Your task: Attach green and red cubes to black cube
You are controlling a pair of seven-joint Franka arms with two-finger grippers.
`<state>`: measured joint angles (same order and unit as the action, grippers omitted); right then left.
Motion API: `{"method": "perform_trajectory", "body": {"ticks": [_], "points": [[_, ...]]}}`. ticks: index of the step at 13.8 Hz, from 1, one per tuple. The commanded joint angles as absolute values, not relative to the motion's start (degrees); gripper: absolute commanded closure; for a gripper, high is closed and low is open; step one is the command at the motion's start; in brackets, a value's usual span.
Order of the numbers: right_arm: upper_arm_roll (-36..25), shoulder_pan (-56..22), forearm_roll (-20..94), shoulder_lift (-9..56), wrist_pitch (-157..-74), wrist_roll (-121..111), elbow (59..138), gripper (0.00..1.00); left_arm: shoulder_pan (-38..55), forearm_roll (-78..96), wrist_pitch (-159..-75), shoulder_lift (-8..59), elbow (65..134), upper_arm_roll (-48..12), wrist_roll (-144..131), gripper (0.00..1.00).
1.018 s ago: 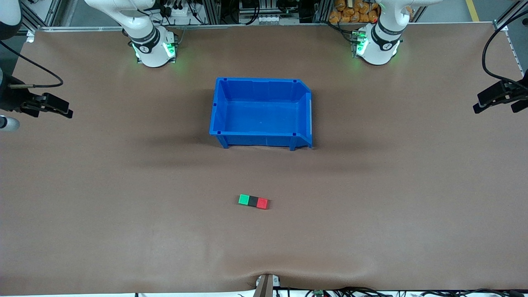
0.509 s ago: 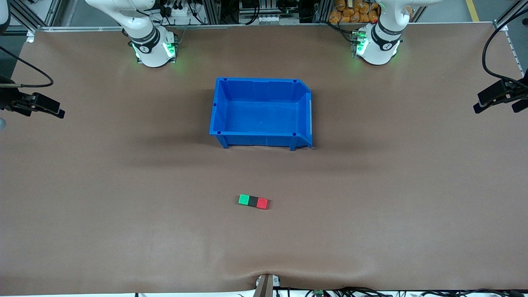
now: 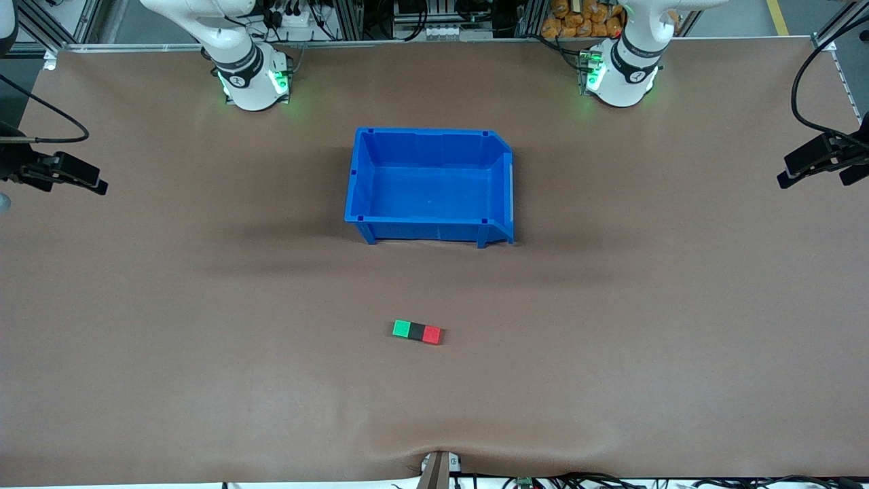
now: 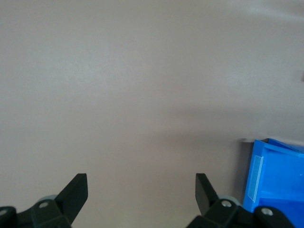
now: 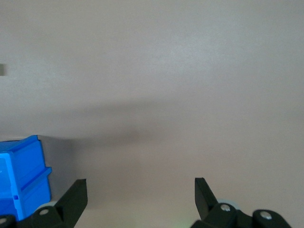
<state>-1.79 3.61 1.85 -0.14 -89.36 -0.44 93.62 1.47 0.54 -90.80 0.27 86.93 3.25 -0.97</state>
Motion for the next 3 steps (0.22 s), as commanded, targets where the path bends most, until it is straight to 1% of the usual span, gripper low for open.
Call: {"method": "perform_trajectory", "body": {"ticks": [1,3], "points": [[-1.2,4.1,2.5,-1.1,-90.3,-0.6,94.2,0.0,1.6,-0.2,-89.8,0.7,85.8,2.8,-1.8,0.0],[-1.2,4.1,2.5,-1.1,-90.2,-0.6,94.3,0.0,1.5,-0.4,-89.6,0.7,85.8,1.9,-2.0,0.0]]}}
